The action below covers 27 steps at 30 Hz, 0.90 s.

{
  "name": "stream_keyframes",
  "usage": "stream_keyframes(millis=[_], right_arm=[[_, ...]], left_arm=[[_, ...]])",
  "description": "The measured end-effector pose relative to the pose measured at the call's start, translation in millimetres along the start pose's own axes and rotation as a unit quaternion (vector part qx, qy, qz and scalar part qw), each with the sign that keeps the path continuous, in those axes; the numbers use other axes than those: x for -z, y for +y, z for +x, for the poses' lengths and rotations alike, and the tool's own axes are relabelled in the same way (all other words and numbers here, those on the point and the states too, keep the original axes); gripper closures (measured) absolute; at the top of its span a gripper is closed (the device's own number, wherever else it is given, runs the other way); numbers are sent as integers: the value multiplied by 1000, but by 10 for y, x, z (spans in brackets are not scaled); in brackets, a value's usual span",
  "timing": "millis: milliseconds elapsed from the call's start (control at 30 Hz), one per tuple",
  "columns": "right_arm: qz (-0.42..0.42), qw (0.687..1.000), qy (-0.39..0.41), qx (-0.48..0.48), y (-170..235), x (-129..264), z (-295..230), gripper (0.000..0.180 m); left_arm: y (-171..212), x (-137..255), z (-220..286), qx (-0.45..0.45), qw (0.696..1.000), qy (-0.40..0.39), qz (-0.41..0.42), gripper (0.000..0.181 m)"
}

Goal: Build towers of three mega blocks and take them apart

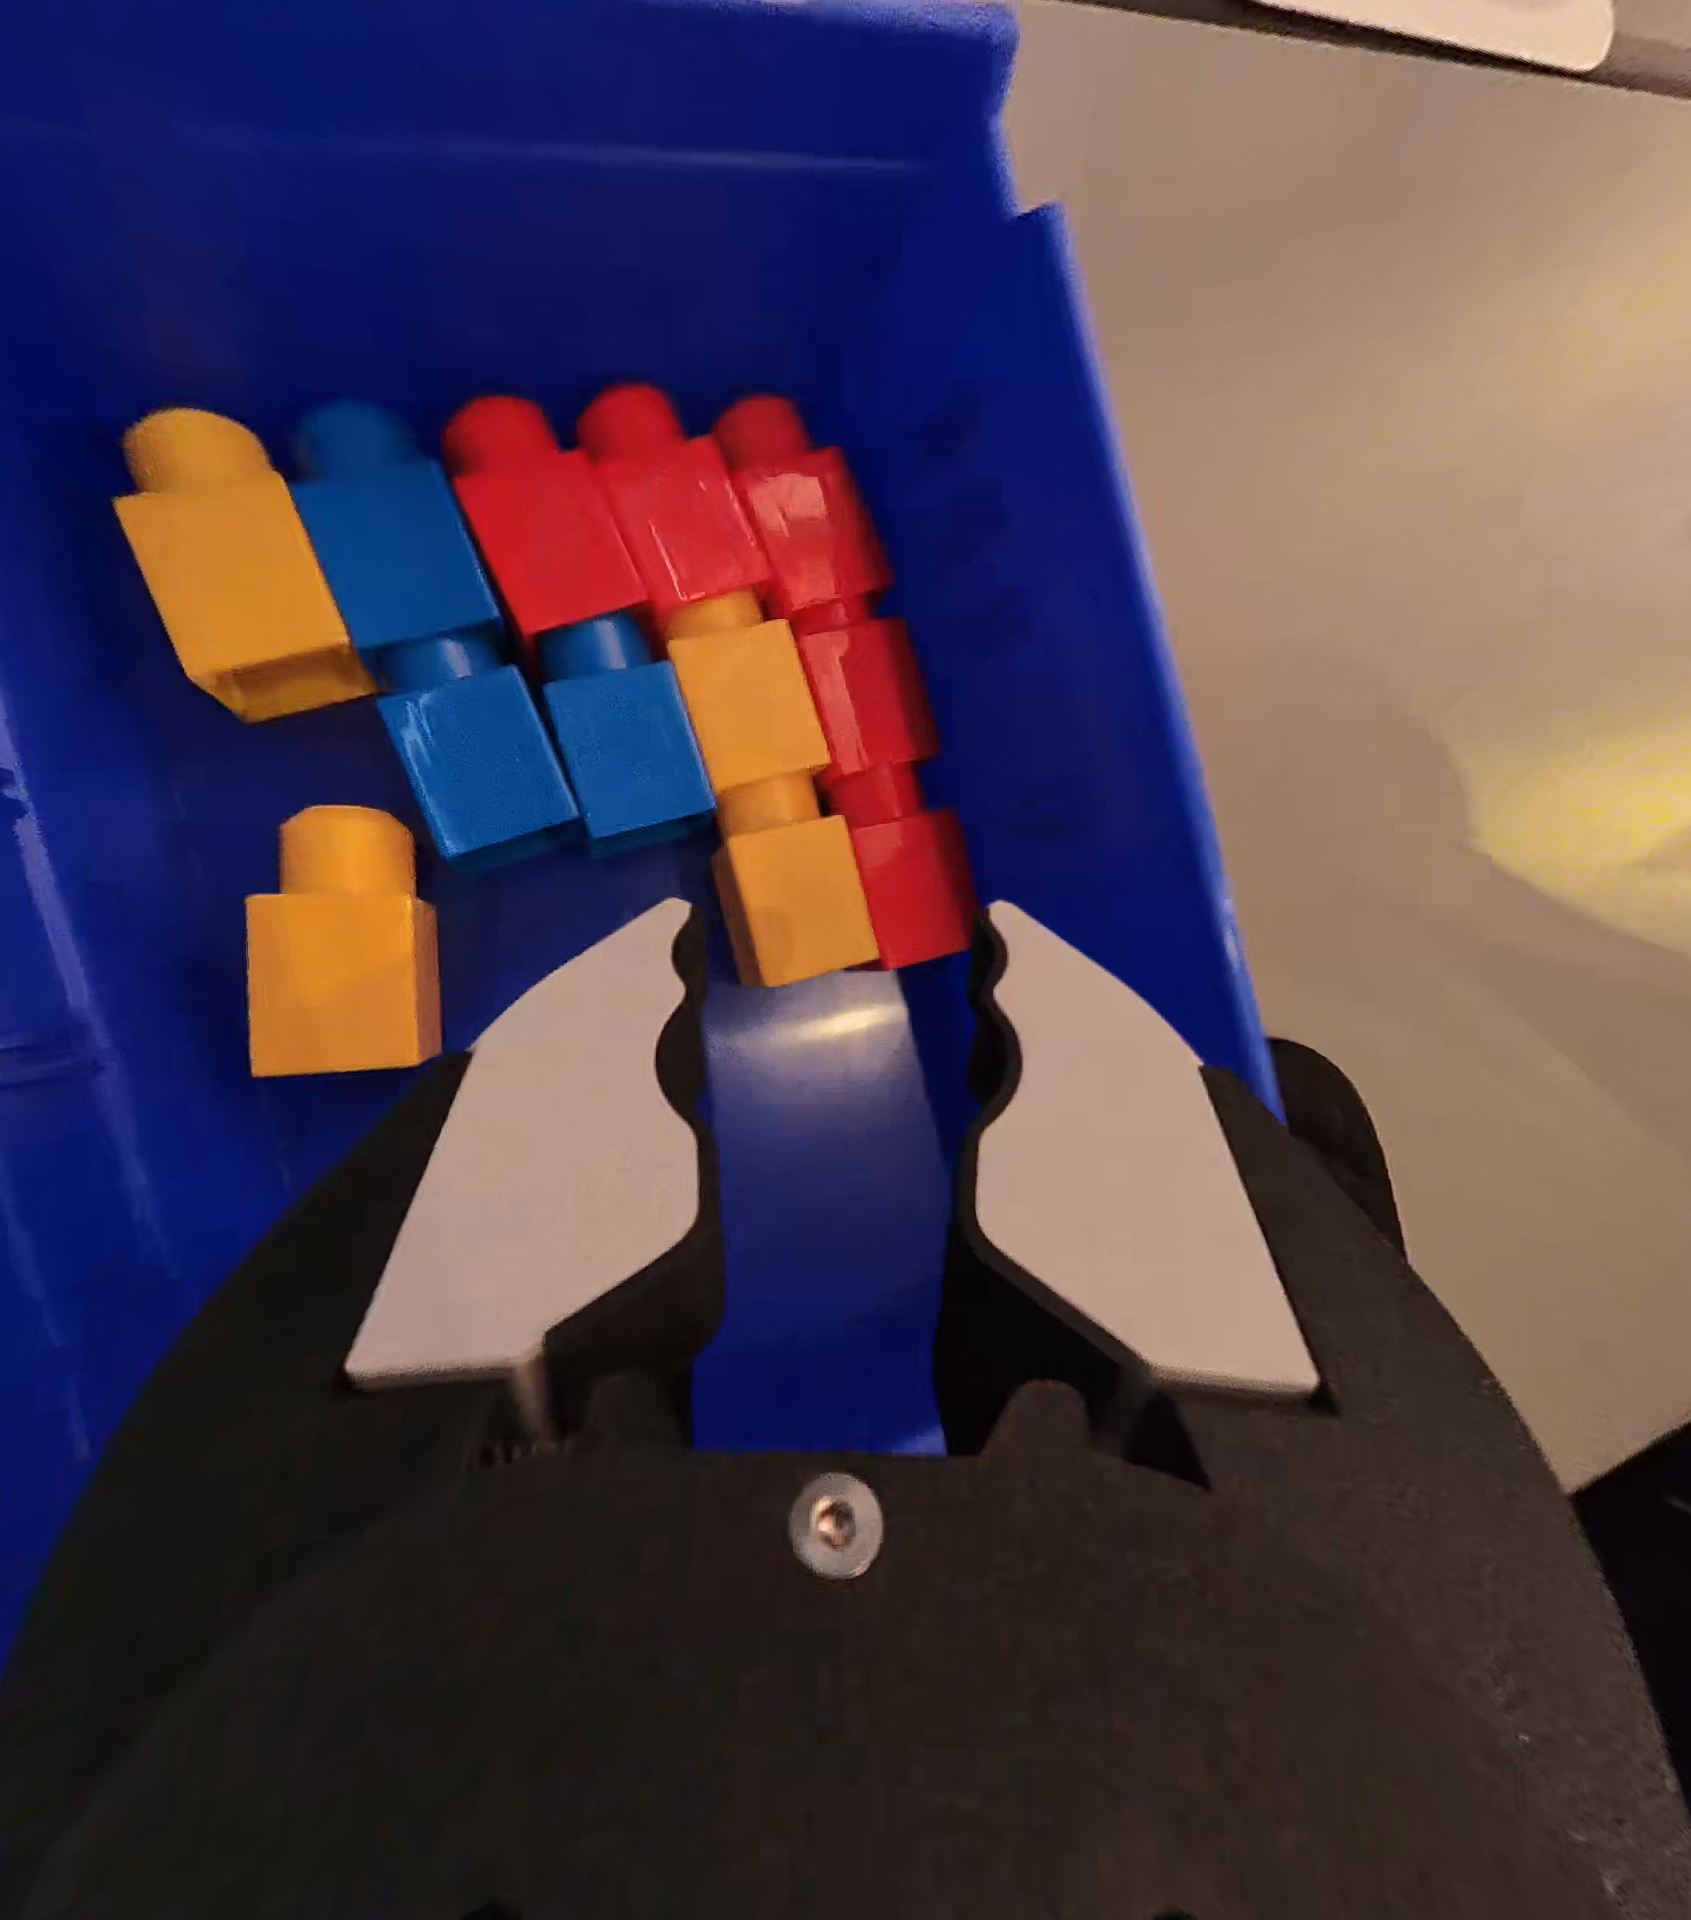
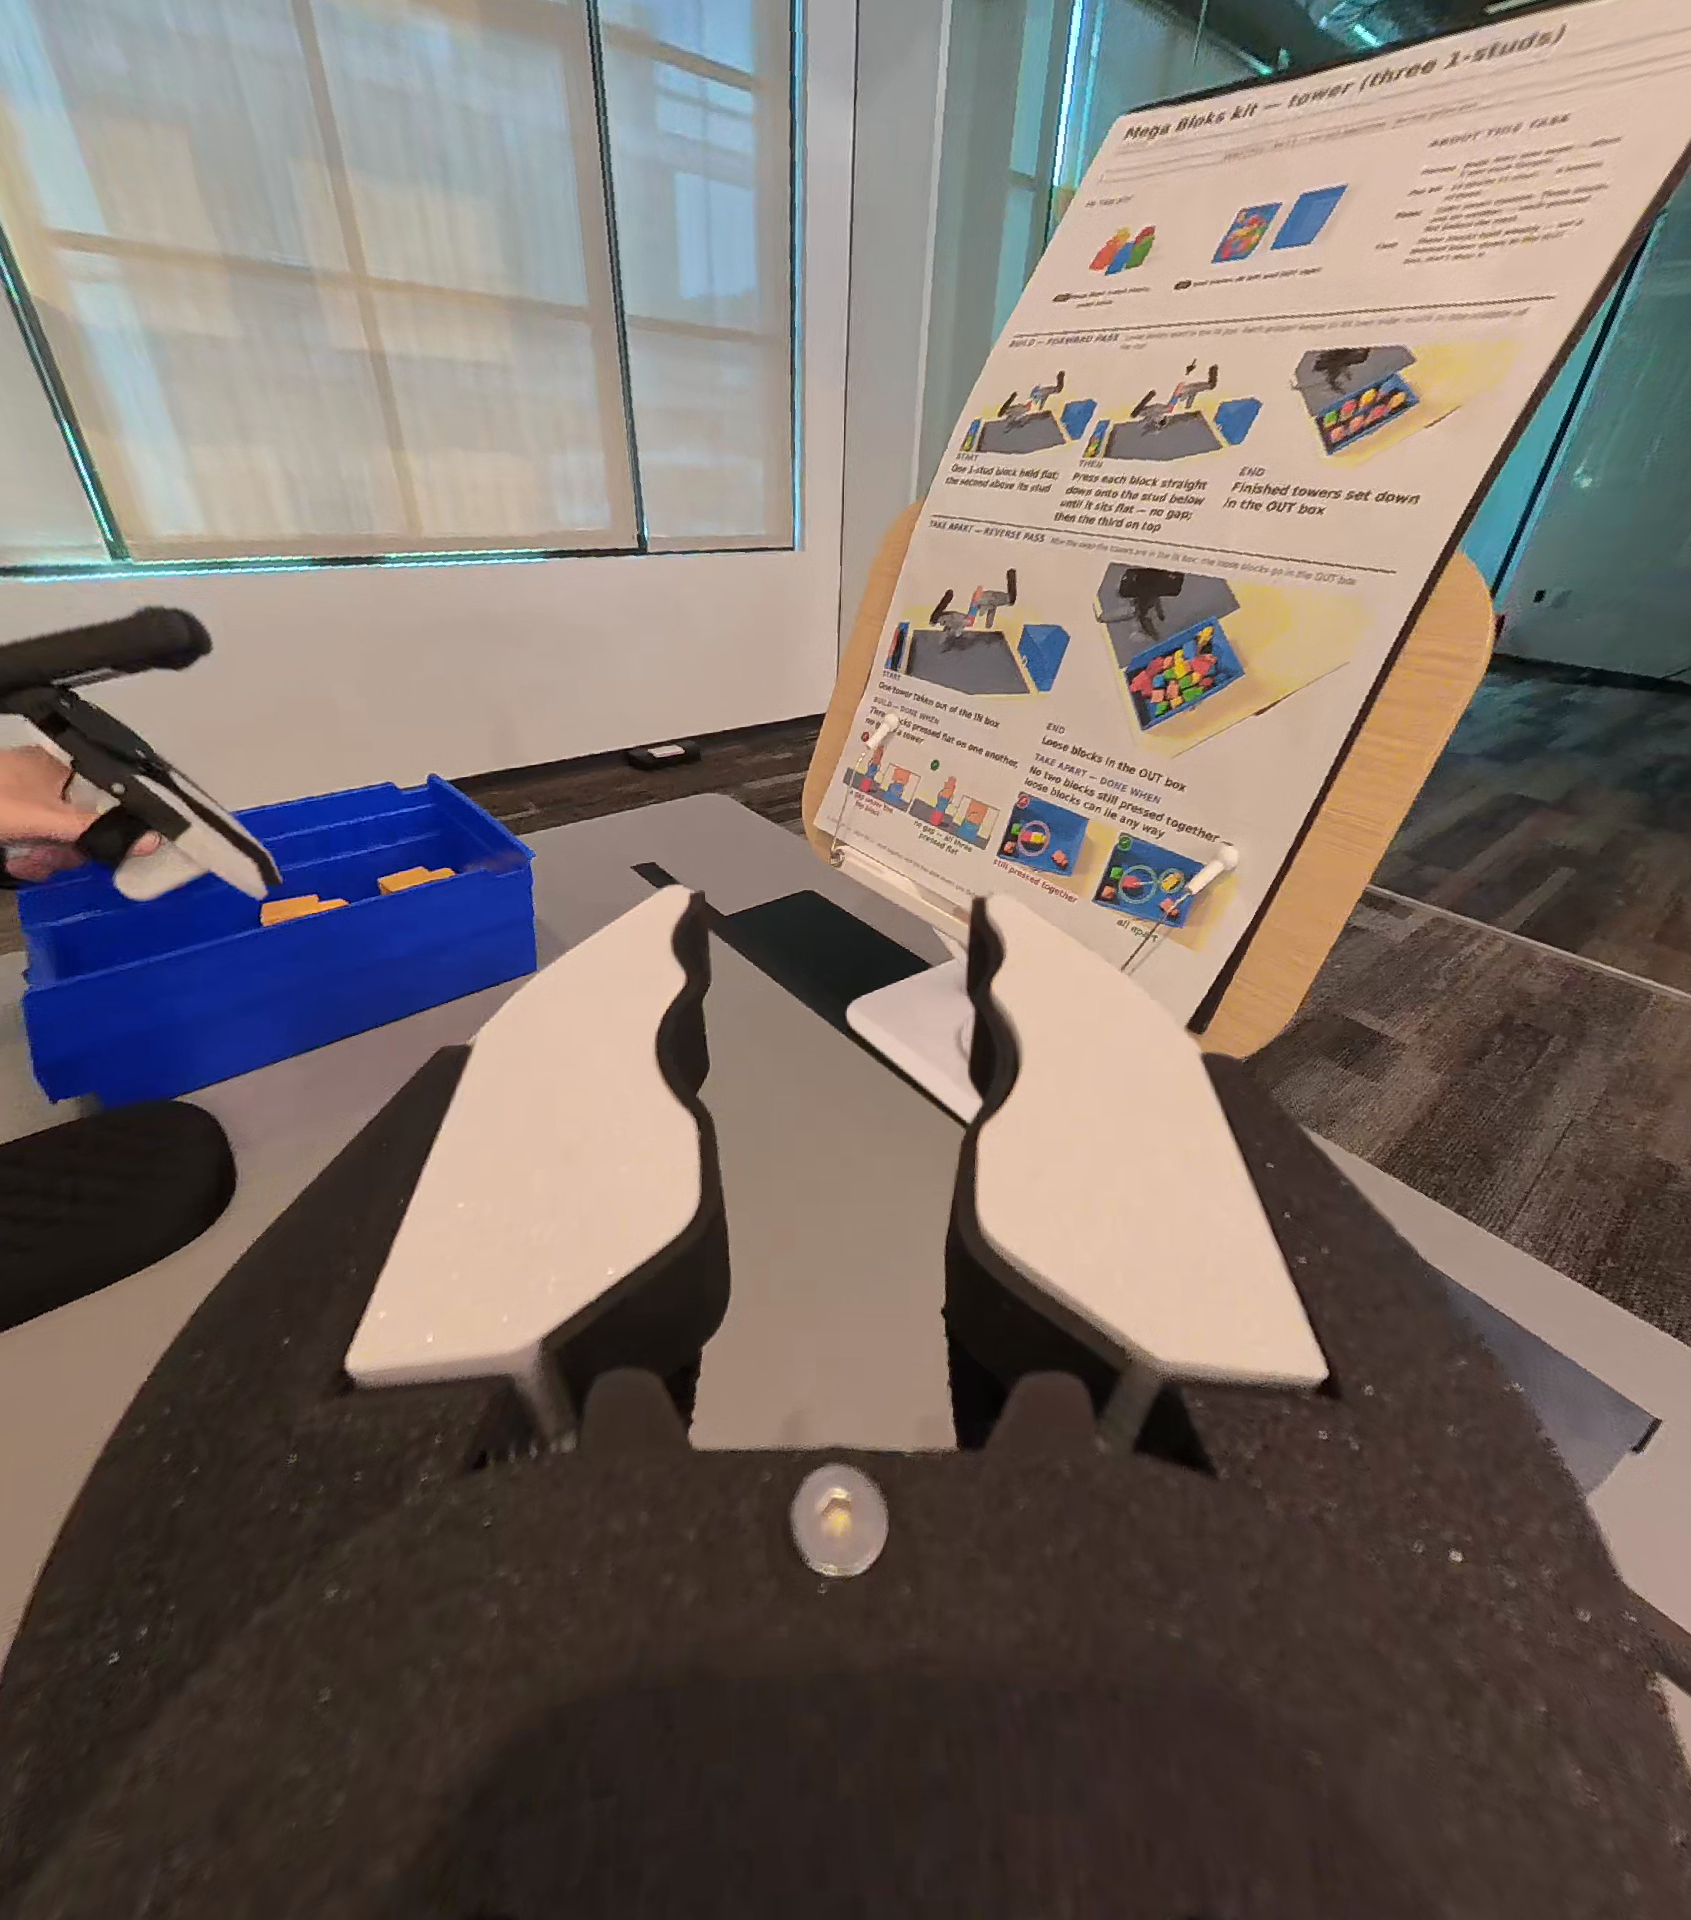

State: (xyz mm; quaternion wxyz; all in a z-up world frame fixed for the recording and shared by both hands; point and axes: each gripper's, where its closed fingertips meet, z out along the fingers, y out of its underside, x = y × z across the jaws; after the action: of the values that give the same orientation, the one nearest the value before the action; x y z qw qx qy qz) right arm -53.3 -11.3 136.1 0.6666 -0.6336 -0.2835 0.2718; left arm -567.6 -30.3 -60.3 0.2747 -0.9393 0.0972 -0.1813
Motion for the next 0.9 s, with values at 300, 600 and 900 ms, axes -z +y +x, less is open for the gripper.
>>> stream_keyframes(millis=[300, 600, 900], right_arm=[[-24, 999, 15, -16, 131, 3, 125, 132], [-27, 999, 24, -29, 164, 63, 184, 132], [-33, 999, 21, -33, 208, 35, 185, 132]], left_arm=[[304, -445, -202, -27, 995, -64, -67, 116], [303, -483, -166, -17, 995, -54, -85, 120], [337, -466, -162, -4, 995, -30, -99, 127]])
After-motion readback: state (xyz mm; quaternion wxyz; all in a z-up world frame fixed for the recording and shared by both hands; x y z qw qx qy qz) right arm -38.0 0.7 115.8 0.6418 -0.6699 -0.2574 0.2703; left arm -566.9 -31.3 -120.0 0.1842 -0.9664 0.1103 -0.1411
